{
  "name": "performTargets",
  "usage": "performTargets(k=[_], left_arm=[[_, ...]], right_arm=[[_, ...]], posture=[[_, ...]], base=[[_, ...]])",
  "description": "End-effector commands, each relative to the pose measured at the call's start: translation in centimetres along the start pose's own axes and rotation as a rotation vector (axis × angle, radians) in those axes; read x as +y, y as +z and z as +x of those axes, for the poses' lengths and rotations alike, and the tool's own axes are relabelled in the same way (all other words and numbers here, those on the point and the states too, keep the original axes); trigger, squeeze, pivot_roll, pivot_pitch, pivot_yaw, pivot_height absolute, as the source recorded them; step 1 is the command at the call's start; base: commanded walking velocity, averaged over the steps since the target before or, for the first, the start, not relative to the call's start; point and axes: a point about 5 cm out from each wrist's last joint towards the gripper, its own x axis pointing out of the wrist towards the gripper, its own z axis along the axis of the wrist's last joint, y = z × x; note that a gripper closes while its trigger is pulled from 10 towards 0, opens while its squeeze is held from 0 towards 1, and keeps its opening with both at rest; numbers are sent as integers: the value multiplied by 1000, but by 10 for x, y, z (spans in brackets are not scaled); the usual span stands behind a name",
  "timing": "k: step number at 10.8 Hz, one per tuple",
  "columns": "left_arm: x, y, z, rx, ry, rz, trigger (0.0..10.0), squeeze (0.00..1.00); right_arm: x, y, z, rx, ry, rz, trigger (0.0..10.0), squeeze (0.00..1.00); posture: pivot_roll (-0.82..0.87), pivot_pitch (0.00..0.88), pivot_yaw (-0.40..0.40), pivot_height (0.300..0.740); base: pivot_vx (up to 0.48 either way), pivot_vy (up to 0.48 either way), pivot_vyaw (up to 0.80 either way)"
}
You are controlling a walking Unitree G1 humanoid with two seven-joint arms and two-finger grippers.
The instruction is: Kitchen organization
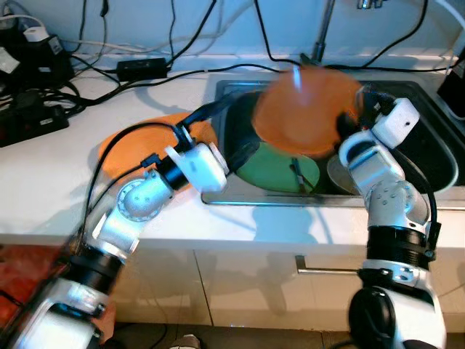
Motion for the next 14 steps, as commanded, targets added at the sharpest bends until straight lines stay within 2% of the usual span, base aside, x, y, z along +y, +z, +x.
performTargets(k=[1,2,3,4,6,7,9,10,11,12,13,14], left_arm=[[1,-5,0,52,-9,-94,10000,1000],[-7,-10,4,120,-42,-252,10000,1000],[-13,-13,7,157,-64,-370,10000,1000],[-22,-12,12,205,-110,-521,10000,1000],[-26,-7,18,246,-155,-645,10000,1000],[-27,-6,19,296,-185,-695,10000,1000],[-30,-2,17,359,-256,-735,10000,1000],[-30,-1,16,371,-267,-727,10000,1000],[-29,1,15,399,-281,-727,10000,1000],[-30,1,13,416,-293,-722,10000,1000],[-30,1,12,427,-294,-727,10000,1000],[-29,0,12,430,-290,-728,10000,1000]], right_arm=[[-4,-7,2,25,-31,-39,0,0],[-11,-16,6,69,-42,-95,0,0],[-13,-19,10,84,-36,-150,0,0],[-18,-18,17,86,-30,-255,0,0],[-21,-17,24,83,-34,-318,0,0],[-23,-18,28,81,-40,-357,0,0],[-24,-22,32,82,-29,-417,0,0],[-23,-25,32,90,-7,-456,0,0],[-21,-30,34,108,20,-494,4431,0],[-20,-32,34,116,30,-509,10000,843],[-18,-32,35,116,37,-511,10000,1000],[-17,-30,35,113,42,-510,10000,1000]], posture=[[110,52,36,740],[112,55,40,740],[112,55,40,740],[112,55,40,740],[120,61,40,740],[121,62,42,740],[123,64,45,740],[123,64,45,740],[125,67,45,740],[125,67,45,740],[125,68,45,740],[124,68,45,740]], base=[[0,0,0],[0,0,0],[0,0,0],[0,0,0],[0,0,0],[0,0,0],[0,0,0],[0,0,0],[0,0,0],[0,0,0],[0,0,0],[0,0,0]])
